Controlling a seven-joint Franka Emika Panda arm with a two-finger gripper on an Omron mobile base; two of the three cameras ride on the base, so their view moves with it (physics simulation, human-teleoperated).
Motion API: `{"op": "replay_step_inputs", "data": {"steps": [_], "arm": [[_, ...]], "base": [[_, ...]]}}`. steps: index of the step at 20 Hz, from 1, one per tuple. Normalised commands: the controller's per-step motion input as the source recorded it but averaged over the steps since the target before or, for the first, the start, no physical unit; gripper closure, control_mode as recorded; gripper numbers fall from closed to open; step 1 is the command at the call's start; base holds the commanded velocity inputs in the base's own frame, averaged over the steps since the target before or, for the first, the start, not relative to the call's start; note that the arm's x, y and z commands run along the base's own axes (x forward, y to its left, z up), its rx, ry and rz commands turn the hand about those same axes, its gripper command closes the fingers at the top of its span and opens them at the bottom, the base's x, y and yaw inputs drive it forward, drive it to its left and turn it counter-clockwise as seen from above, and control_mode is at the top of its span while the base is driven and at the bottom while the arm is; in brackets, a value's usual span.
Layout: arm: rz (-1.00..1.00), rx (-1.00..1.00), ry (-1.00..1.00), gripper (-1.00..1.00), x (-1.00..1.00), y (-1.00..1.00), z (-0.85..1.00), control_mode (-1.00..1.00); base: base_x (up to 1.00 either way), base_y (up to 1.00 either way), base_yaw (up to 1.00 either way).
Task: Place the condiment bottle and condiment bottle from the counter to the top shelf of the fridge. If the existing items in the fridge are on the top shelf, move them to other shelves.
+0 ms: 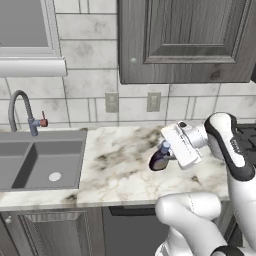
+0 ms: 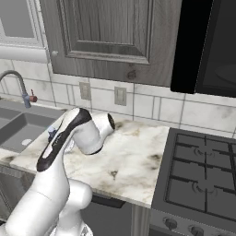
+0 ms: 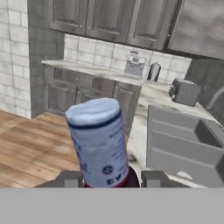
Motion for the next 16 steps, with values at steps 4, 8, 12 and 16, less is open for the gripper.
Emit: {"op": "replay_step_inputs", "data": {"steps": [4, 8, 12, 16], "arm": [[-0.11, 0.0, -0.15, 1.0, -0.83, 0.0, 1.0, -1.0], [-0.13, 0.0, -0.03, 1.0, -0.77, 0.0, 1.0, -1.0], [-0.17, 0.0, 0.06, 1.0, -0.61, -0.04, 1.0, -1.0], [-0.17, 0.0, 0.17, 1.0, -0.68, -0.03, 0.98, -1.0]], "base": [[0.0, 0.0, 0.0], [0.0, 0.0, 0.0], [0.0, 0.0, 0.0], [0.0, 0.0, 0.0]]}}
